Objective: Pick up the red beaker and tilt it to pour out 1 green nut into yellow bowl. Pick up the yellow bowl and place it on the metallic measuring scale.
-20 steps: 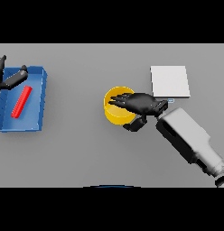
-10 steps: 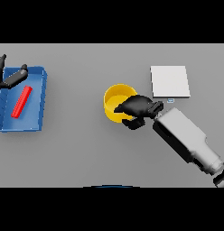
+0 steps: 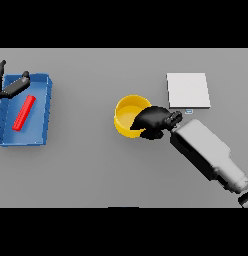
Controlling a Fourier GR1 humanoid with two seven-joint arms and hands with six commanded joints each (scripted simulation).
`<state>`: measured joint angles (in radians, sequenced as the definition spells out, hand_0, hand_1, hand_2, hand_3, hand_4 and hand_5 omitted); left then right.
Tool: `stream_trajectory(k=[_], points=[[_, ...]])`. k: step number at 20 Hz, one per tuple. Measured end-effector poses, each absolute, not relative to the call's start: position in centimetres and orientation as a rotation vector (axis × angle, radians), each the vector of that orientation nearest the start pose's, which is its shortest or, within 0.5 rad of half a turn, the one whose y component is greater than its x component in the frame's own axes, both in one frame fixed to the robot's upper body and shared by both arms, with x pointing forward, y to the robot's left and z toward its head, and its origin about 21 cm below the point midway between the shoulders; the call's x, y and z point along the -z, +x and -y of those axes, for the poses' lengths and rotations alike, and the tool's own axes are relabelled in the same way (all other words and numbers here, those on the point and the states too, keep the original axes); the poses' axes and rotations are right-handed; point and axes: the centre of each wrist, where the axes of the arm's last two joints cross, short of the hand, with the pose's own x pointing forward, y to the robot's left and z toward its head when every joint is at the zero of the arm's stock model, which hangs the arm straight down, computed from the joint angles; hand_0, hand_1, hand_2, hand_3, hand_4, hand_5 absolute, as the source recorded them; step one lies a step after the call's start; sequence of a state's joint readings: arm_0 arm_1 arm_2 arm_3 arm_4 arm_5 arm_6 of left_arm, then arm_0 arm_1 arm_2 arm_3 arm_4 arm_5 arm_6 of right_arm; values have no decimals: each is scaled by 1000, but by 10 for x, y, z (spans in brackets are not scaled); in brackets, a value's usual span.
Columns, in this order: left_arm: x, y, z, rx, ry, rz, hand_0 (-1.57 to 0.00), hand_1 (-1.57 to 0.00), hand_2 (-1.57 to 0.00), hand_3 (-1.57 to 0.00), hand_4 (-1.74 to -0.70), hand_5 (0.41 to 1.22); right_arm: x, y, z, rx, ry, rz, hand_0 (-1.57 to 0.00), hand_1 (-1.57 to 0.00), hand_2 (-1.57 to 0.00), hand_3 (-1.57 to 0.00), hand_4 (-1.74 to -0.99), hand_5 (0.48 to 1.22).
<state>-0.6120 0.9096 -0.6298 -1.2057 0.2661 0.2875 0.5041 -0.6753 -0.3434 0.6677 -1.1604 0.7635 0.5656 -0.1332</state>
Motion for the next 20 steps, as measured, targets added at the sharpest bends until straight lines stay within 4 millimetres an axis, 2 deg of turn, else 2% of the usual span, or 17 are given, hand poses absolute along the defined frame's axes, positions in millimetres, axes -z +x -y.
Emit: stream_trajectory(k=[4, 7, 10, 12, 16, 20], points=[[-117, 350, -327, 532, 738, 1085, 1, 1, 1, 1, -801, 724, -65, 352, 140, -2030, -244, 1180, -1534, -1531, -1490, -1192, -1729, 1212], [-115, 350, -324, 533, 735, 1084, 1, 1, 1, 1, -798, 721, -88, 351, 148, -2021, -243, 1206, -1552, -1551, -1506, -1377, -1731, 1216], [-120, 349, -325, 531, 734, 1088, 1, 1, 1, 1, -799, 720, -119, 355, 142, -2016, -325, 1220, -1561, -1561, -1538, -1335, -1726, 1219], [-118, 348, -326, 534, 733, 1085, 1, 1, 1, 1, -803, 723, -134, 355, 149, -2009, -368, 1213, -1565, -1564, -1550, -1286, -1723, 1219], [-120, 348, -323, 533, 735, 1096, 1, 1, 1, 1, -799, 723, -142, 343, 163, -1978, -370, 1204, -1568, -1568, -1562, -1243, -1719, 1220], [-128, 346, -327, 533, 749, 1114, 1, 1, 1, 1, -811, 741, -162, 352, 171, -1969, -476, 1255, -1570, -1570, -1567, -1325, -1720, 1221]])
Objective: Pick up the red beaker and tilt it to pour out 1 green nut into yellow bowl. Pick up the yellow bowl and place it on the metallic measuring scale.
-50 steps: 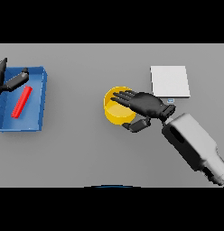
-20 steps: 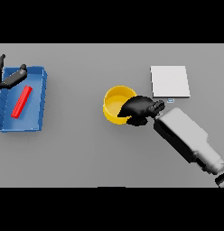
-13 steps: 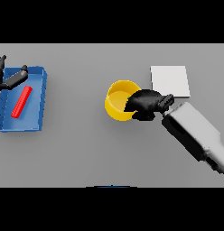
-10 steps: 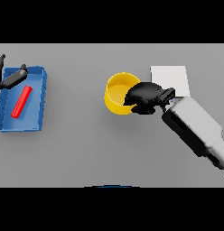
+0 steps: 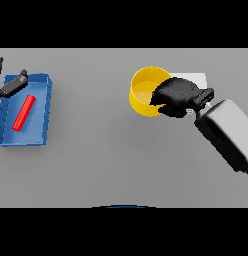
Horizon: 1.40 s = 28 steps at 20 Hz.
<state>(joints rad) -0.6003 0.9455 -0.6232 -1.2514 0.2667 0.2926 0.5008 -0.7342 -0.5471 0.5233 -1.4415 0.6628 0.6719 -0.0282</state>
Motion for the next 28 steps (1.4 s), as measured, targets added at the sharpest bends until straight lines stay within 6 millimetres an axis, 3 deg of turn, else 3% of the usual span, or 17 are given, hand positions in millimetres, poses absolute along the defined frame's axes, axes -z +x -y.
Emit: stream_trajectory(k=[7, 12, 15, 23, 28], points=[[-132, 343, -319, 531, 761, 1083, 1, 1, 1, 1, -818, 750, -166, 384, 220, -1803, -611, 1206, -1571, -1571, -1570, -1211, -1720, 1221], [-129, 339, -321, 518, 766, 1058, 1, 1, 1, 1, -829, 774, -150, 402, 245, -1719, -650, 1157, -1571, -1571, -1571, -1168, -1720, 1221], [-129, 338, -325, 514, 770, 1052, 1, 1, 1, 1, -819, 763, -135, 408, 260, -1674, -665, 1107, -1571, -1571, -1571, -1227, -1722, 1221], [-133, 342, -320, 525, 771, 1050, 1, 1, 1, 1, -796, 733, -102, 426, 271, -1623, -691, 1068, -1571, -1518, -1563, -1482, -1727, 1221], [-127, 344, -318, 521, 761, 1048, 1, 1, 1, 1, -806, 734, -88, 427, 274, -1603, -676, 1063, -1548, -1420, -1568, -1481, -1721, 1221]])
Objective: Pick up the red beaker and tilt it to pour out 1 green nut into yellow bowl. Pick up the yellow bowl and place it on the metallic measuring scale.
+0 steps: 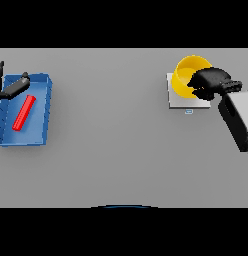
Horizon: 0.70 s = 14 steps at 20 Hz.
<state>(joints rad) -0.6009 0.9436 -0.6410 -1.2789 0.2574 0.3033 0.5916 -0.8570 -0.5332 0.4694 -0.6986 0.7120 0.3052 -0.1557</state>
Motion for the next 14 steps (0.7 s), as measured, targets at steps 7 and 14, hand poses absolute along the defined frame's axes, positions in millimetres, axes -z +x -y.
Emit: stream_trajectory(k=[7, 14], points=[[-126, 347, -318, 516, 761, 1039, 1, 1, 1, 1, -812, 745, -86, 432, 276, -1559, -625, 1025, -780, -692, -810, -711, -1470, 928], [-125, 348, -323, 515, 756, 1038, 1, 1, 1, 1, -812, 736, -83, 435, 273, -1607, -594, 1002, -163, -144, -288, -475, -1356, 755]])
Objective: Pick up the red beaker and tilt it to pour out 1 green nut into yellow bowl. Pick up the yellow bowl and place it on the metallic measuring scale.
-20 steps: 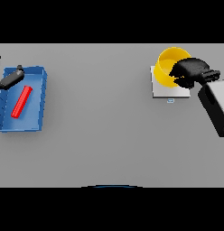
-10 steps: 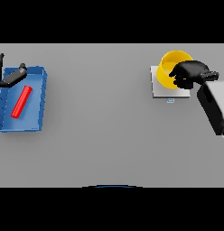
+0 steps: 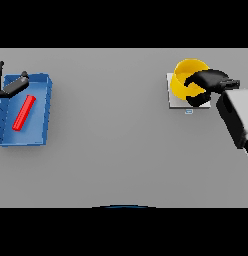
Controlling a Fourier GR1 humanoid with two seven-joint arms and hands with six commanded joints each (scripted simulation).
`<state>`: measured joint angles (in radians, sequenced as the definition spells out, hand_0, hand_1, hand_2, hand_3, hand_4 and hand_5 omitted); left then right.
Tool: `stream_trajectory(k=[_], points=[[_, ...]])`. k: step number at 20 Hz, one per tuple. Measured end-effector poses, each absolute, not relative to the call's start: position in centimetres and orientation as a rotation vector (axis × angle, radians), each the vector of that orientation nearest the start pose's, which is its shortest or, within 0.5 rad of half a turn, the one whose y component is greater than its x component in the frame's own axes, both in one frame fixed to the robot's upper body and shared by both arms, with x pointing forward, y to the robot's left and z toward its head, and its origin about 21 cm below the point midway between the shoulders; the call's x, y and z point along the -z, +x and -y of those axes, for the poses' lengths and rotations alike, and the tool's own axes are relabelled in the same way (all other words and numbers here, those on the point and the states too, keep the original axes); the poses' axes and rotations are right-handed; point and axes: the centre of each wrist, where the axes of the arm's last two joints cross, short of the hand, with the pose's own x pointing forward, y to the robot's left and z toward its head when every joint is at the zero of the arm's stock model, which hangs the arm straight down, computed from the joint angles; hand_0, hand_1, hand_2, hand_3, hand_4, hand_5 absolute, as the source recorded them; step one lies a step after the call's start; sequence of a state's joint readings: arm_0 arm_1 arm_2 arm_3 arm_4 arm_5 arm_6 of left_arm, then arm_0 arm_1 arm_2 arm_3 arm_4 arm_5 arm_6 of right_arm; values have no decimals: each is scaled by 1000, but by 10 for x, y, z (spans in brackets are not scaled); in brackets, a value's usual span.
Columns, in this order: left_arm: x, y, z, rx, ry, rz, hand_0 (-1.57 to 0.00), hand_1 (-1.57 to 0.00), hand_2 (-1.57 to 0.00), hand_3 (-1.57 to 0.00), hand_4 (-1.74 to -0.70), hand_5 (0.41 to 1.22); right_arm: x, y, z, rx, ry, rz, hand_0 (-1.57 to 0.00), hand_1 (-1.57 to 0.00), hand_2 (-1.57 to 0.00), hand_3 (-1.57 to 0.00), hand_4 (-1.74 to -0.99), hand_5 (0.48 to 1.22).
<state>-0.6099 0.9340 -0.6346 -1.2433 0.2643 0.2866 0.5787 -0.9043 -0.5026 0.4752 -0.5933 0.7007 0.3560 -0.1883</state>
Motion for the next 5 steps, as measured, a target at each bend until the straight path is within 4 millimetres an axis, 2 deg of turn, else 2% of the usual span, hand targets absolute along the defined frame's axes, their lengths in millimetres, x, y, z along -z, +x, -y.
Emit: stream_trajectory(k=[2, 5], points=[[-128, 350, -318, 518, 756, 1048, 1, 1, 1, 1, -812, 734, -87, 438, 276, -1623, -592, 1002, -104, -92, -207, -413, -1336, 741], [-127, 352, -317, 509, 753, 1052, 1, 1, 1, 1, -821, 734, -83, 437, 274, -1632, -601, 981, -53, -47, -115, -348, -1308, 733]])
